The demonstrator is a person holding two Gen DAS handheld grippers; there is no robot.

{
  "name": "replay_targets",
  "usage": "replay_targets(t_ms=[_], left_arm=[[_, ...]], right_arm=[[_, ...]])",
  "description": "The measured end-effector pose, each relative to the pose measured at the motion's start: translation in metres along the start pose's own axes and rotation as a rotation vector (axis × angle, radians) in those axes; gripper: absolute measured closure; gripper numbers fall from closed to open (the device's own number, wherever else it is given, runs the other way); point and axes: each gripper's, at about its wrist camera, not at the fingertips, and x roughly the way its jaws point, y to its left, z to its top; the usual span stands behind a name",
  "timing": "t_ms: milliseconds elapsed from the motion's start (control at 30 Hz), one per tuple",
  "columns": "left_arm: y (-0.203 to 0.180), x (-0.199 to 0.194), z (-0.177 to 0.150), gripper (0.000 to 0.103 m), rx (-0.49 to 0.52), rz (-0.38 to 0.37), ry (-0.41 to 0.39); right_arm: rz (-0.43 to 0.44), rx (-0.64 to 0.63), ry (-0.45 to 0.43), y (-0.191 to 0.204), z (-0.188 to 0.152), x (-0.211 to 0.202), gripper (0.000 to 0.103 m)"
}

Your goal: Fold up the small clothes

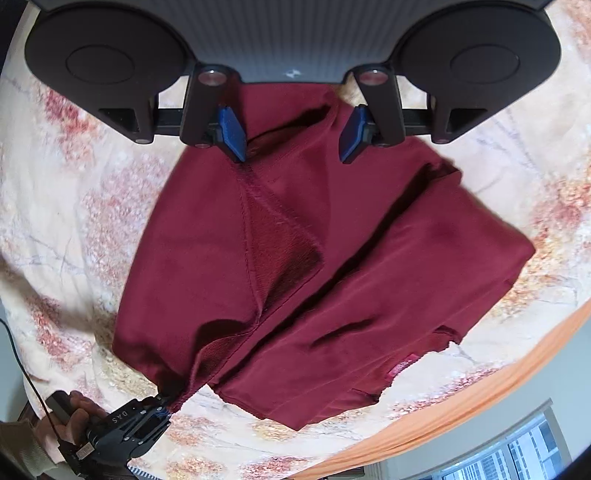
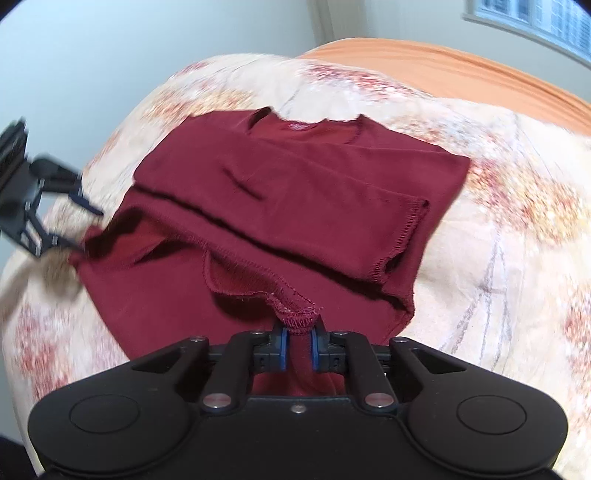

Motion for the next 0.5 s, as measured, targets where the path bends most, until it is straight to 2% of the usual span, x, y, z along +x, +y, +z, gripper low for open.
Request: replay_targets(t_ms=[33, 100, 233, 333, 433, 467, 500], left_arm=[[0.002, 0.002, 0.002, 0.045, -0.018, -0.010, -0.004], [0.013, 0.004, 0.004, 0.058, -0.096, -0.020, -0.028], [0.052, 0.002, -0.003, 0.067, -0.400, -0.001, -0.109], [0.078, 0.003, -0.016, 0.071, -0.580, 0.010, -0.112], [0.083, 0.002, -0.022, 0.071, -0.587, -0.017, -0.088], [0.082, 0.001, -0.022, 0.068, -0.570, -0.021, -0.085], [0.081, 0.000, -0.023, 0.058, -0.560, -0.022, -0.087]], right_arm=[[0.001, 0.025, -0.005, -0.003, 0.001, -0.001, 0.091], [0.000, 0.063, -0.007, -0.008, 0.001, -0.001, 0.091], [0.000, 0.115, -0.006, -0.014, -0.001, -0.001, 0.091], [0.001, 0.158, -0.013, -0.016, -0.002, 0.000, 0.091], [0.003, 0.169, -0.012, -0.016, -0.004, 0.003, 0.091], [0.005, 0.169, -0.011, -0.016, -0.004, 0.003, 0.089], [0.007, 0.170, -0.010, -0.016, -0.004, 0.004, 0.087]])
